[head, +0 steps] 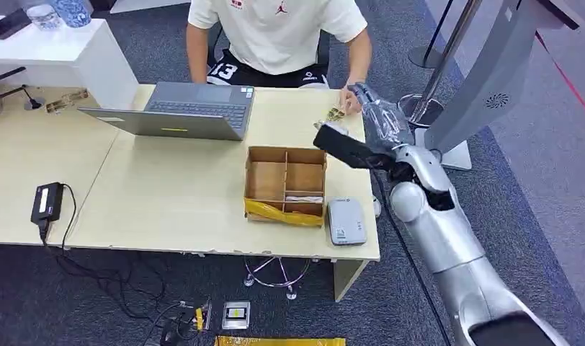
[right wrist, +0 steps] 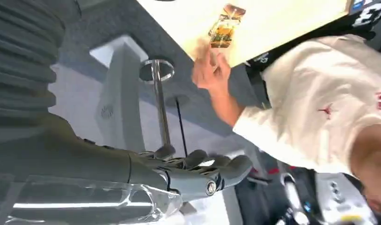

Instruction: Pass the card to the sensor for recognition and then transmit it.

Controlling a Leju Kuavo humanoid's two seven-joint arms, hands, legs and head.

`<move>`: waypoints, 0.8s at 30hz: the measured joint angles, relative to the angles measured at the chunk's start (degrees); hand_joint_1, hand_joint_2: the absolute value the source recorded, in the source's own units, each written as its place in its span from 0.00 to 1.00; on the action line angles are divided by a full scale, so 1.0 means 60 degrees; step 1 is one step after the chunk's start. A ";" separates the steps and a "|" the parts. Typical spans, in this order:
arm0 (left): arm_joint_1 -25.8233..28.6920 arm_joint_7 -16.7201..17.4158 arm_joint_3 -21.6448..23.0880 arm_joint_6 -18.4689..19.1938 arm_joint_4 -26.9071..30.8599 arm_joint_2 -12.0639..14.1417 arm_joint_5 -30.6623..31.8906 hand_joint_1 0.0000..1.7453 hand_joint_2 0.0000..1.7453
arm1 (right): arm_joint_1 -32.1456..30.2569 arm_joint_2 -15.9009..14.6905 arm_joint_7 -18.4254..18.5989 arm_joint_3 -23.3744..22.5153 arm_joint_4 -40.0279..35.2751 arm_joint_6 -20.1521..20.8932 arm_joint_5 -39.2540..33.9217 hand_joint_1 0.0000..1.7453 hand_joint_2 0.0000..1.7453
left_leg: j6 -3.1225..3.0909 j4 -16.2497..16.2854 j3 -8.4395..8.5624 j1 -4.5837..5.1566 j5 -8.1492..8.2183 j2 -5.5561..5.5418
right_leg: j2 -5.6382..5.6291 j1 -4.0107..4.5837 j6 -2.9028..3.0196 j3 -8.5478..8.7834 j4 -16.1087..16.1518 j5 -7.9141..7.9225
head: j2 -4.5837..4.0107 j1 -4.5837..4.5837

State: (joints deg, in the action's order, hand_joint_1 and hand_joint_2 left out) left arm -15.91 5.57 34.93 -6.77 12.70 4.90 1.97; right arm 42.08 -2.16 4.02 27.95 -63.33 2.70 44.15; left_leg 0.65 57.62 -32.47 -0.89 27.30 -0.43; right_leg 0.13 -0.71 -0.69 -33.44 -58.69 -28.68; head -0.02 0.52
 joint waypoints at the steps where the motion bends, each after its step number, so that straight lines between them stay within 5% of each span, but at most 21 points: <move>1: 0.0019 0.0000 0.0000 -0.0018 0.0000 0.0018 -0.0014 0.00 1.00 | -0.0290 -0.0025 0.0128 0.0058 -0.0543 0.0387 -0.0131 0.00 1.00 | 0.0008 0.0000 0.0013 -0.0002 0.0005 0.0019 | -0.0014 0.0002 0.0000 0.0001 0.0001 0.0000 | 0.0000 0.0004; 3: 0.0021 0.0015 0.0000 -0.0080 0.0003 0.0022 -0.0033 0.00 1.00 | -0.0917 -0.0135 0.0252 0.0186 -0.1410 0.1129 -0.0234 0.00 1.00 | 0.0005 -0.0001 0.0016 -0.0003 0.0009 0.0029 | -0.0027 0.0002 0.0001 0.0002 0.0002 -0.0001 | 0.0003 0.0004; 9: 0.0095 0.0077 0.0007 -0.0179 0.0000 0.0025 -0.0164 0.00 1.00 | -0.2033 -0.0620 0.0154 0.0678 -0.2811 0.1681 -0.0154 0.00 1.00 | 0.0004 -0.0002 0.0013 -0.0002 0.0008 0.0043 | -0.0027 0.0001 0.0001 0.0002 0.0001 0.0000 | 0.0000 0.0000; 19: 0.0138 0.0076 0.0007 -0.0197 0.0000 0.0073 -0.0321 0.00 1.00 | -0.2311 -0.0773 -0.0036 0.1199 -0.3121 0.1794 0.0000 0.00 1.00 | 0.0004 -0.0002 0.0006 -0.0002 0.0008 0.0041 | -0.0026 0.0002 0.0001 0.0001 0.0001 -0.0001 | 0.0000 -0.0003; 24: 0.0142 0.0076 0.0015 -0.0244 0.0000 0.0073 -0.0321 0.00 1.00 | -0.2373 -0.0689 -0.0433 0.1392 -0.2909 0.1079 0.0273 0.00 1.00 | 0.0004 -0.0003 0.0002 -0.0002 0.0008 0.0039 | -0.0024 0.0001 0.0001 0.0002 0.0000 -0.0001 | 0.0000 -0.0003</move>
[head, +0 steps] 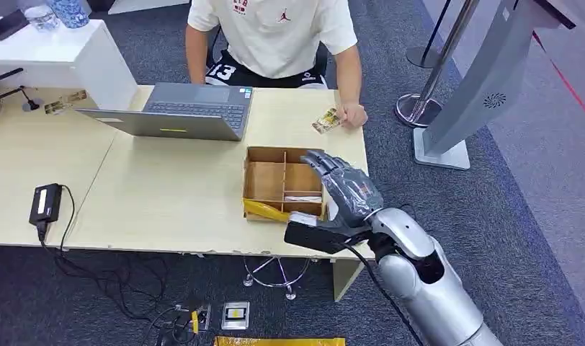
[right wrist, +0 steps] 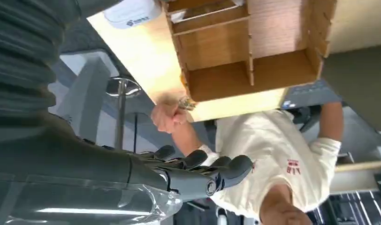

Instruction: Pass the card to the sensor for recognition and then transmit it.

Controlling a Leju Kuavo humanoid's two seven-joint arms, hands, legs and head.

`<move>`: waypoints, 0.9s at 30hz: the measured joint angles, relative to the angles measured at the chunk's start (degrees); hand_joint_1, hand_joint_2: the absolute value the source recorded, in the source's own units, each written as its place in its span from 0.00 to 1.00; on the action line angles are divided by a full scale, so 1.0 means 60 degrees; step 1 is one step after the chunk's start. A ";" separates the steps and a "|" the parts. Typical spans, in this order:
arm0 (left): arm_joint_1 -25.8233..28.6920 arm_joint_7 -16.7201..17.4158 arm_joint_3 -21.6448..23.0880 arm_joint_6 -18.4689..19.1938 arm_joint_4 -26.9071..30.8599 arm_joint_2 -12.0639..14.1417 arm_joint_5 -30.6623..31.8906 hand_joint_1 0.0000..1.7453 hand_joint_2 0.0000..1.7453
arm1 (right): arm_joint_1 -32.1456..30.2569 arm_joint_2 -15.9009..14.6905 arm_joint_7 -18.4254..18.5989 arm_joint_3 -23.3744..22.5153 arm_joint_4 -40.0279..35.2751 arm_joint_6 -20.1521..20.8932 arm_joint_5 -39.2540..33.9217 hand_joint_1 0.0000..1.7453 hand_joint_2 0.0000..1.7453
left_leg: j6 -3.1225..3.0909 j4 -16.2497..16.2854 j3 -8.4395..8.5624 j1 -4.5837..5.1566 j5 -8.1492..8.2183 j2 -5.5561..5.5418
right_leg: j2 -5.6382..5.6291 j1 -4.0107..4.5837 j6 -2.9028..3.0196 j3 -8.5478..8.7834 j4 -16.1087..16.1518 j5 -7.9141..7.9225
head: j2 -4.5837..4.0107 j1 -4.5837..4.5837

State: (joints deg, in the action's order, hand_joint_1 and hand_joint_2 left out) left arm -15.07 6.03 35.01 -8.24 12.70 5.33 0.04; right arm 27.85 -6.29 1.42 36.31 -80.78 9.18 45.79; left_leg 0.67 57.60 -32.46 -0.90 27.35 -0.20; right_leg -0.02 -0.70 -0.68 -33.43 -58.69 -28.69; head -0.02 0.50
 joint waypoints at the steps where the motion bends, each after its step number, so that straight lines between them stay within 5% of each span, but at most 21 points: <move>1: 0.0000 0.0000 0.0000 -0.0007 0.0000 0.0000 0.0000 0.00 1.00 | 0.0000 0.0044 -0.0073 0.0029 0.0120 -0.0153 0.0055 0.00 1.00 | 0.0000 0.0000 0.0001 0.0000 0.0000 0.0000 | 0.0000 0.0000 0.0000 0.0000 0.0000 0.0000 | 0.0004 0.0000; 14: -0.0043 0.0328 0.0040 -0.0026 0.0040 -0.0018 -0.0047 0.00 1.00 | 0.0310 0.1311 -0.0703 0.0586 0.3495 -0.1897 0.0193 0.00 1.00 | 0.0002 -0.0001 -0.0002 -0.0004 -0.0002 -0.0009 | 0.0005 0.0003 0.0001 0.0000 -0.0002 0.0000 | 0.0000 -0.0004; 27: -0.0041 0.0434 0.0062 -0.0026 0.0040 -0.0022 -0.0109 0.00 1.00 | 0.0803 0.1788 -0.0633 0.0761 0.5956 -0.3111 0.0080 0.00 1.00 | 0.0002 0.0000 0.0001 -0.0003 -0.0002 -0.0006 | 0.0001 0.0003 0.0001 -0.0001 -0.0001 0.0000 | 0.0000 0.0000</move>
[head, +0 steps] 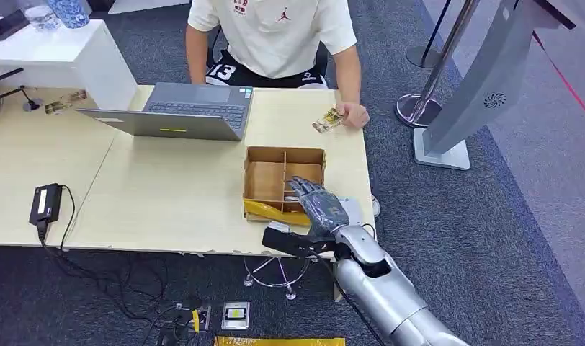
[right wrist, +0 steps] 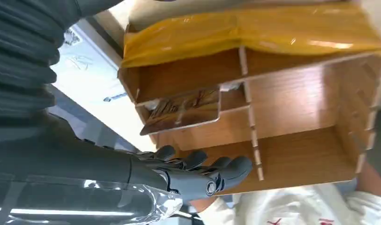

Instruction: Pass the card to the sensor for recognition and then transmit it.

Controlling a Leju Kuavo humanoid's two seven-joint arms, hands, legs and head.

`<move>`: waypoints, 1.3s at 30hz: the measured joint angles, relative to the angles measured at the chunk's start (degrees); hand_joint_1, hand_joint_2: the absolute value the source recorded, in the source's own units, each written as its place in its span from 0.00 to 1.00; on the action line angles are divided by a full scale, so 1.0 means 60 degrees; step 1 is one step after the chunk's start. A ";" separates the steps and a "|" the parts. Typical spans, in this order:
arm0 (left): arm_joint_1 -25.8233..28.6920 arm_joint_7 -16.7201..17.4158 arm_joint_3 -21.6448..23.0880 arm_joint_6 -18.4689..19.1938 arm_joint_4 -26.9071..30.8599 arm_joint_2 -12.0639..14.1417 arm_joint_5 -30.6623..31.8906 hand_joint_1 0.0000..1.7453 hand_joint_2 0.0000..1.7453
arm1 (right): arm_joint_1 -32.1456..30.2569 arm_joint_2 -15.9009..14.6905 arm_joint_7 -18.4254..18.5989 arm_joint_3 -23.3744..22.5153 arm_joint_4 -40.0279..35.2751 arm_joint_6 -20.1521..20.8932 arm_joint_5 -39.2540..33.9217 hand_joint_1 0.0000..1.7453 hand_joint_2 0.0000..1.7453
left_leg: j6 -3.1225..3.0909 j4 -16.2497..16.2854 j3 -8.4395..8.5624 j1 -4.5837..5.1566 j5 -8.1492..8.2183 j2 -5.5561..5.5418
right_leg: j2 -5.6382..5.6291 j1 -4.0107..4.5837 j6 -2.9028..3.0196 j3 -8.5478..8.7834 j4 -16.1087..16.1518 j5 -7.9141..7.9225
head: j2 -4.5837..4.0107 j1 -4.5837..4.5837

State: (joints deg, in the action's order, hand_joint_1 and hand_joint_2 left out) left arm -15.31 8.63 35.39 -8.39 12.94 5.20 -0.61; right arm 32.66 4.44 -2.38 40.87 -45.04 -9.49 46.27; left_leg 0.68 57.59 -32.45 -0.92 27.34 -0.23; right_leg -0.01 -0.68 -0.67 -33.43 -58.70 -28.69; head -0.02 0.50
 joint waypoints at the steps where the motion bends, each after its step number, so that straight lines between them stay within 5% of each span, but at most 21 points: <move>1: 0.0003 0.0004 0.0007 -0.0007 0.0000 0.0000 0.0000 0.00 1.00 | 0.0062 0.0018 0.0014 0.0000 0.0144 -0.0108 -0.0018 0.00 1.00 | 0.0000 0.0000 0.0000 0.0000 0.0000 0.0000 | 0.0000 0.0000 0.0000 0.0000 0.0000 0.0000 | 0.0000 0.0000; 12: 0.0040 0.0022 0.0117 0.0004 -0.0007 0.0000 -0.0051 0.00 1.00 | 0.0570 0.0087 0.0117 -0.0084 0.1133 -0.1023 -0.0058 0.01 1.00 | 0.0000 0.0001 0.0000 0.0000 0.0000 0.0001 | -0.0001 0.0000 0.0000 0.0000 0.0000 0.0000 | 0.0000 0.0004; 15: 0.0049 0.0062 0.0142 0.0004 -0.0007 0.0000 -0.0102 0.00 1.00 | 0.0704 0.0106 0.0109 -0.0149 0.1326 -0.1103 -0.0073 0.09 1.00 | 0.0000 0.0001 0.0001 0.0000 0.0000 0.0001 | -0.0001 0.0000 0.0000 -0.0001 0.0000 0.0000 | 0.0000 0.0000; 21: 0.0061 0.0062 0.0149 0.0022 -0.0007 0.0000 -0.0160 0.00 1.00 | 0.0908 0.0109 0.0022 -0.0266 0.1591 -0.1096 -0.0120 0.23 1.00 | 0.0001 0.0001 0.0002 0.0000 -0.0001 0.0003 | 0.0000 0.0000 0.0000 0.0000 0.0000 0.0000 | 0.0000 0.0000; 39: 0.0058 0.0062 0.0186 0.0109 -0.0007 0.0000 -0.0189 0.00 1.00 | 0.0955 0.0299 -0.0135 -0.0339 0.1912 -0.0849 0.0058 0.38 1.00 | 0.0001 0.0001 0.0004 0.0000 -0.0001 0.0004 | -0.0004 0.0000 0.0000 -0.0001 -0.0001 0.0000 | 0.0000 0.0000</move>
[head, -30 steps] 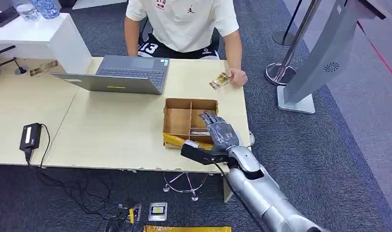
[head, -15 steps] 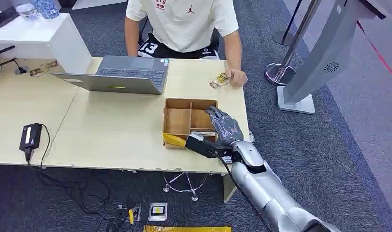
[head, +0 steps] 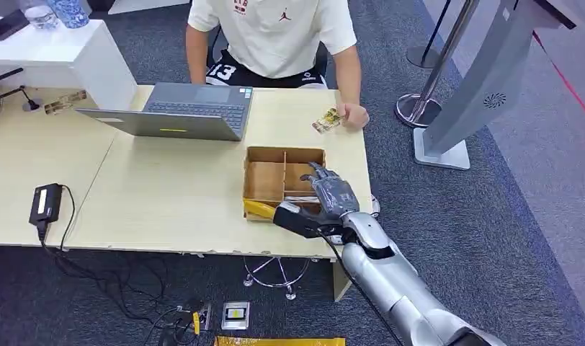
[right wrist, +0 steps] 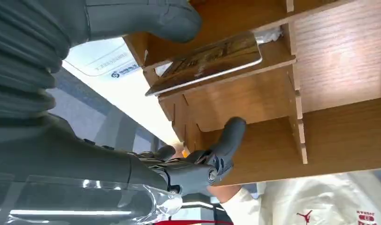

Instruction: Pass the card to the sensor for recognition and then transmit it.

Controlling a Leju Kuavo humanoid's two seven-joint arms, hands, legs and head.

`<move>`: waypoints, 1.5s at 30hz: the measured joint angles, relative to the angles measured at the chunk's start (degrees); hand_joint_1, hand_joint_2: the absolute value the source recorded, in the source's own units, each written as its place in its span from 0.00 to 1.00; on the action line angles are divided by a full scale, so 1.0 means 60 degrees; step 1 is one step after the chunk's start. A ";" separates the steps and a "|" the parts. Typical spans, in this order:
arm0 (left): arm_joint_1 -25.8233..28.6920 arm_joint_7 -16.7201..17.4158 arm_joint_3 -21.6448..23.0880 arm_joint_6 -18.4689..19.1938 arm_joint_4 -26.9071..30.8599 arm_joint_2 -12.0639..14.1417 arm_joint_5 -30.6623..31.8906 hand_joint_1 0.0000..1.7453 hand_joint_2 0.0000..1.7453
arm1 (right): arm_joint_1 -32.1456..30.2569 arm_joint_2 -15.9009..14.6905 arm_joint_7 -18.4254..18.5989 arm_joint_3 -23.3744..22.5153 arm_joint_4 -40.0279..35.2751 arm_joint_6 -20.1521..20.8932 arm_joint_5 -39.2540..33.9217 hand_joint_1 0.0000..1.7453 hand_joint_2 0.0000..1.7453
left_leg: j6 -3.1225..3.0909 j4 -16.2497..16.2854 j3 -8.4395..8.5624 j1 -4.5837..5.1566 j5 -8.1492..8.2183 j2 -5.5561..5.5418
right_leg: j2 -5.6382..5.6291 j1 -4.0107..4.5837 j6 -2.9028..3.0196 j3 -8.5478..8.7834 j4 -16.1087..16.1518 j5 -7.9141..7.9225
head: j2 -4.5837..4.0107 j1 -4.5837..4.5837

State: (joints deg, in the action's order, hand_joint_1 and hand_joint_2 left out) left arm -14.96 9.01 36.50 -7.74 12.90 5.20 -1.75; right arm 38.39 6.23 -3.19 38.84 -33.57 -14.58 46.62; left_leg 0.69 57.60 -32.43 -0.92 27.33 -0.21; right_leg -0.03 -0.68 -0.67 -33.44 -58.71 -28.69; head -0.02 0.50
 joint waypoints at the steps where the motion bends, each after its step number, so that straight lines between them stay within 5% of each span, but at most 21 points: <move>1: 0.0000 0.0000 0.0000 0.0000 0.0000 0.0000 -0.0014 0.00 1.00 | -0.0004 0.0014 0.0000 0.0000 0.0000 0.0026 0.0026 0.38 1.00 | 0.0000 0.0000 0.0000 0.0000 0.0000 0.0000 | -0.0001 0.0000 0.0000 0.0000 0.0000 0.0000 | 0.0000 0.0000; 2: 0.0000 0.0000 0.0000 0.0000 0.0000 0.0000 -0.0022 0.00 1.00 | -0.0011 0.0026 -0.0004 0.0004 0.0000 0.0044 0.0048 0.42 1.00 | 0.0000 0.0000 0.0000 0.0000 0.0000 0.0000 | -0.0002 0.0000 0.0000 0.0000 0.0000 0.0000 | 0.0000 0.0000; 5: 0.0000 0.0000 0.0000 0.0000 0.0000 0.0000 -0.0077 0.00 1.00 | -0.0019 0.0069 -0.0015 0.0004 0.0000 0.0084 0.0073 0.88 1.00 | 0.0000 0.0000 0.0000 0.0000 0.0000 0.0000 | -0.0003 0.0000 0.0000 -0.0001 0.0000 0.0000 | 0.0000 0.0000; 24: 0.0017 -0.0004 0.0000 0.0000 0.0000 0.0011 -0.0211 0.00 1.00 | -0.0018 0.0306 0.0015 0.0022 0.0000 0.0110 0.0423 0.89 1.00 | 0.0000 0.0000 -0.0001 0.0000 0.0000 0.0001 | -0.0004 0.0000 0.0000 0.0000 0.0000 0.0000 | 0.0000 0.0000; 33: 0.0022 -0.0033 0.0004 -0.0026 0.0000 0.0022 -0.0302 0.00 1.00 | 0.0055 0.0361 -0.0051 0.0018 0.0000 -0.0270 0.0248 1.00 1.00 | 0.0000 0.0000 -0.0001 0.0000 0.0000 0.0001 | -0.0003 0.0000 0.0000 0.0000 -0.0001 0.0000 | 0.0004 0.0000; 39: 0.0023 -0.0233 0.0033 -0.0106 0.0000 0.0051 -0.0302 0.00 1.00 | 0.0730 0.0248 -0.0383 -0.0310 -0.0471 -0.1159 -0.0248 1.00 1.00 | -0.0002 0.0004 0.0003 0.0001 -0.0005 0.0003 | -0.0008 -0.0002 -0.0004 0.0000 -0.0002 0.0006 | 0.0000 0.0000; 45: 0.0017 -0.0499 0.0142 -0.0102 0.0000 0.0117 -0.0226 0.00 1.00 | 0.2416 -0.0066 -0.0911 -0.1472 -0.2063 -0.1614 -0.0652 0.97 1.00 | -0.0001 0.0006 0.0007 0.0004 -0.0006 0.0004 | -0.0008 -0.0003 -0.0004 -0.0002 -0.0001 0.0006 | 0.0000 0.0000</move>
State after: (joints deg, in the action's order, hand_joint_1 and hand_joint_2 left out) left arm -14.86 6.01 37.35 -8.35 12.90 5.90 -3.10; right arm 52.89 5.83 -8.66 30.01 -45.95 -24.26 42.71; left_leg 0.68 57.64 -32.39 -0.90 27.29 -0.19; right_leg -0.08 -0.70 -0.70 -33.45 -58.71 -28.65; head -0.02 0.50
